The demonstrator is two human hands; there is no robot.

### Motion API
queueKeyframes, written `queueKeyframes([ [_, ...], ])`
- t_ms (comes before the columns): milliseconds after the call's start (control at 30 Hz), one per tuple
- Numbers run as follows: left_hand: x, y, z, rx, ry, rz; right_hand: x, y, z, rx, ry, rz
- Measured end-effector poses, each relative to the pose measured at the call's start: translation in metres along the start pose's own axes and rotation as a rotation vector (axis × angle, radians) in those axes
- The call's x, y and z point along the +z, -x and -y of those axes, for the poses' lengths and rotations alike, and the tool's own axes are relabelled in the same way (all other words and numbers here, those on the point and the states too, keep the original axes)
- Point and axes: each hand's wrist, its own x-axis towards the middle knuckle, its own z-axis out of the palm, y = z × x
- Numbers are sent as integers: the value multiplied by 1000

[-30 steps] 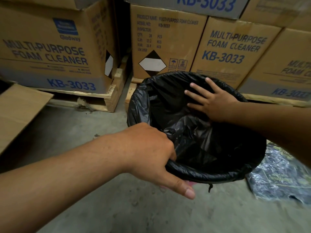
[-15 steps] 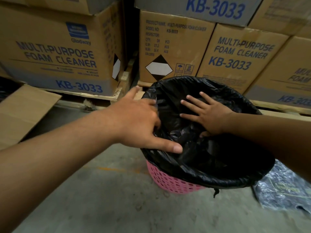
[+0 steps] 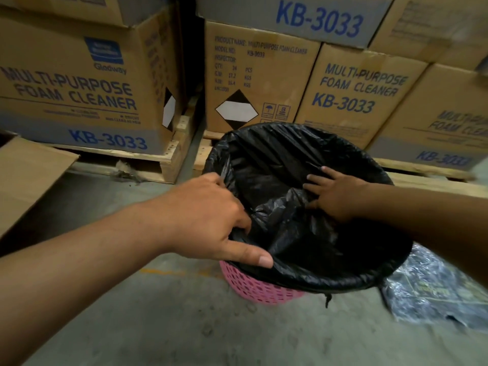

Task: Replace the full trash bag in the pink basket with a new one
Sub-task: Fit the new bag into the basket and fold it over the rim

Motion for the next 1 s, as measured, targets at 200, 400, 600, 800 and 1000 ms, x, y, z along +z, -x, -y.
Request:
queueKeyframes([
  [200,4,-2,4,21,-12,-48,-9,32,-2,43,-18,133],
  [400,9,-1,1,0,-14,-56,-16,70,2,-50,-640,-300],
  [600,7,0,-3,-17,-44,-69,-32,93,46,-311,-915,109],
  [800,5,3,-6,-50,-20,-78,-41,112,52,-266,-983,52],
  [1000,6,3,-10,-87,-32,-110,-41,132,40,-191,-1116,-44],
])
